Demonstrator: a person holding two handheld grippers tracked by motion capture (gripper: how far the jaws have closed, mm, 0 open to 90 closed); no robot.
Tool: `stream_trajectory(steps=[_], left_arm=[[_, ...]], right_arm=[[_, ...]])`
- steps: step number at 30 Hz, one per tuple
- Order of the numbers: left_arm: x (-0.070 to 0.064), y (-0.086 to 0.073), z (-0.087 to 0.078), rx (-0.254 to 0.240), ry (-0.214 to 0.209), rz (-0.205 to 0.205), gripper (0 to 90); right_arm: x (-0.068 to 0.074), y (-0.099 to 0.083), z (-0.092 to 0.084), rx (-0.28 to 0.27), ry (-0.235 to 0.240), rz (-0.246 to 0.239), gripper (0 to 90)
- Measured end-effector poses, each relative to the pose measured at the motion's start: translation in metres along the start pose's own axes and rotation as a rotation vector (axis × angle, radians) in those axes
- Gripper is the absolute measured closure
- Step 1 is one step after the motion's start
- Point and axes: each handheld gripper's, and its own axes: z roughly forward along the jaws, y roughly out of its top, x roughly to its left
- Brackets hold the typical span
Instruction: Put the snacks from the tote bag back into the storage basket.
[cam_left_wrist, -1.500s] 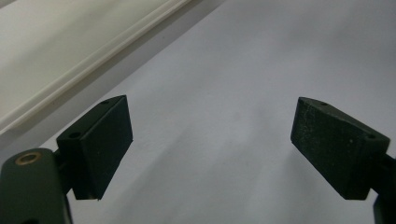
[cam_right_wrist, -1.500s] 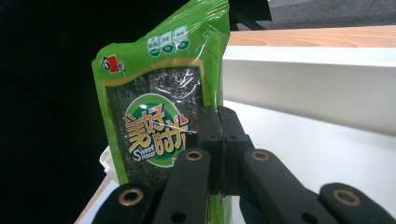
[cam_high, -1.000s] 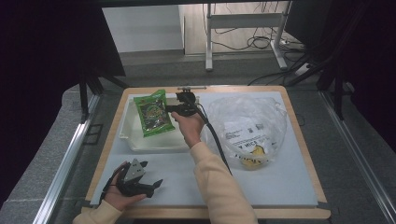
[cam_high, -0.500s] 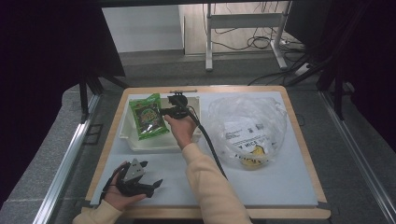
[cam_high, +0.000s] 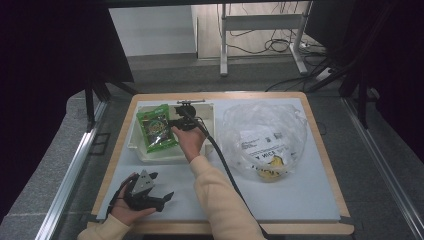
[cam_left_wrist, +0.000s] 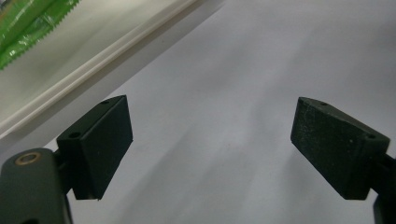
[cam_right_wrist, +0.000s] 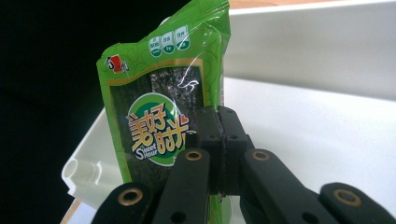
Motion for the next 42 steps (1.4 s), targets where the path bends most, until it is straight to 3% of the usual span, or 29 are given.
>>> stream_trajectory(steps=[14,15,16,18,21,33,42], left_arm=[[0.0,0.0,-0.001,-0.003,0.0,0.0,12.6],[0.0,0.0,-0.001,-0.004,0.0,-0.001,12.7],[0.0,0.0,-0.001,-0.004,0.0,-0.001,12.6],[0.0,0.0,-0.001,-0.003,-0.001,0.0,12.6],[0.0,0.0,-0.001,-0.002,-0.001,0.004,12.7],[0.0,0.0,0.0,0.003,0.003,0.004,12.6],[0.0,0.0,-0.001,0.009,0.006,0.012,12.6]], right_arm=[[0.0,-0.007,0.014,0.026,-0.035,0.007,89.2],[0.001,-0.009,0.015,0.038,-0.059,-0.006,82.0],[0.001,-0.009,0.015,0.038,-0.059,-0.006,82.0],[0.002,-0.009,0.016,0.061,-0.077,-0.026,62.9],[0.004,-0.009,0.011,0.074,-0.091,-0.066,58.4],[-0.003,-0.006,-0.018,0.056,-0.014,-0.102,52.0],[0.0,-0.006,-0.04,0.031,0.044,-0.175,48.3]])
